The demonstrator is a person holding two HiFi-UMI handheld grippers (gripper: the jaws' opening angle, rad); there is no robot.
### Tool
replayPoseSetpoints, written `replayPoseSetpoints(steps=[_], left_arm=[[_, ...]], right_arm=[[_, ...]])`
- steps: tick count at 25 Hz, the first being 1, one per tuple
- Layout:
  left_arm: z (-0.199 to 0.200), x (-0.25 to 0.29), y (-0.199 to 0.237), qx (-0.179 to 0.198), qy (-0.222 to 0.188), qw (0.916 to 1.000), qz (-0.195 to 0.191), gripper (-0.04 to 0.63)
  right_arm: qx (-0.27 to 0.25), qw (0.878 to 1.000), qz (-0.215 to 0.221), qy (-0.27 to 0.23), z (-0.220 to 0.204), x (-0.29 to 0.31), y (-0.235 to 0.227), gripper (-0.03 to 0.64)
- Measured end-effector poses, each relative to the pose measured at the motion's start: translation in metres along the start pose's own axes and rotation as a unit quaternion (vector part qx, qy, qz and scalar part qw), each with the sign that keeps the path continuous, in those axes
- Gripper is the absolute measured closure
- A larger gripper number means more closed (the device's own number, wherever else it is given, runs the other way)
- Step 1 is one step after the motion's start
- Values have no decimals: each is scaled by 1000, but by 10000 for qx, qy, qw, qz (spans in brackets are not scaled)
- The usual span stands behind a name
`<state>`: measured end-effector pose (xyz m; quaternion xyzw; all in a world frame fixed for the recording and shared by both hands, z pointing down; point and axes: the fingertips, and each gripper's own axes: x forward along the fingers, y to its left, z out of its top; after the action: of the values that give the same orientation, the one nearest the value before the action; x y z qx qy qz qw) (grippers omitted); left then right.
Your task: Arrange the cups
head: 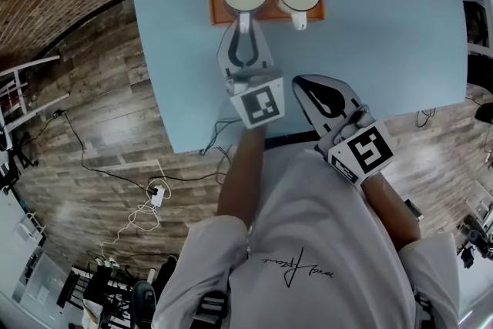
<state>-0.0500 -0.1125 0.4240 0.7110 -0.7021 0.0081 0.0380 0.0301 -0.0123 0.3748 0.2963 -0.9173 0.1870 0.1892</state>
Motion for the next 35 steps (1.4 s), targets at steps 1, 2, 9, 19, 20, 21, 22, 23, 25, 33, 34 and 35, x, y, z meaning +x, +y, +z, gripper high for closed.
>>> replayPoseSetpoints(steps=[1, 2, 9, 19, 20, 21, 22, 23, 25, 33, 34, 35], left_arm=[[0, -1, 0, 17, 10, 10000, 41, 538], [-1, -1, 0, 31, 21, 10000, 90, 538], [-3, -5, -3, -45, 10, 9994, 347, 538], [-7, -6, 0, 320, 130, 9980, 532, 538], [-7, -6, 0, 322, 129, 9978, 567, 538], [-7, -5, 0, 289, 120, 9977, 603, 538], [-7, -5, 0, 263, 117, 9976, 627, 538], [-7, -5, 0, 258, 118, 9976, 638, 538], [-8, -6, 0, 230, 113, 9975, 656, 538], [-6, -7, -2, 116, 75, 9983, 568, 537], [-7, -7, -3, 159, 94, 9985, 510, 533], [-8, -6, -3, 199, 115, 9987, 447, 518]], right_arm=[[-2, 10000, -2, 7, 0, 0, 0, 595], [-6, 10000, -6, 17, 0, 0, -1, 595], [-17, 10000, -33, 76, -6, -4, -5, 595], [-38, 9999, 51, 122, -5, -1, -9, 595], [-36, 9999, 54, 126, -6, -1, -9, 595], [-32, 9999, 55, 129, -6, -1, -9, 595], [-27, 9999, 56, 134, -7, -1, -9, 595], [-22, 9999, 57, 143, -8, -2, -10, 595], [-16, 9998, 58, 163, -10, -2, -10, 595], [-7, 9998, 59, 168, -8, -4, -12, 595], [-1, 9998, 61, 170, -7, -3, -12, 595], [4, 9998, 65, 167, -7, -2, -11, 595]])
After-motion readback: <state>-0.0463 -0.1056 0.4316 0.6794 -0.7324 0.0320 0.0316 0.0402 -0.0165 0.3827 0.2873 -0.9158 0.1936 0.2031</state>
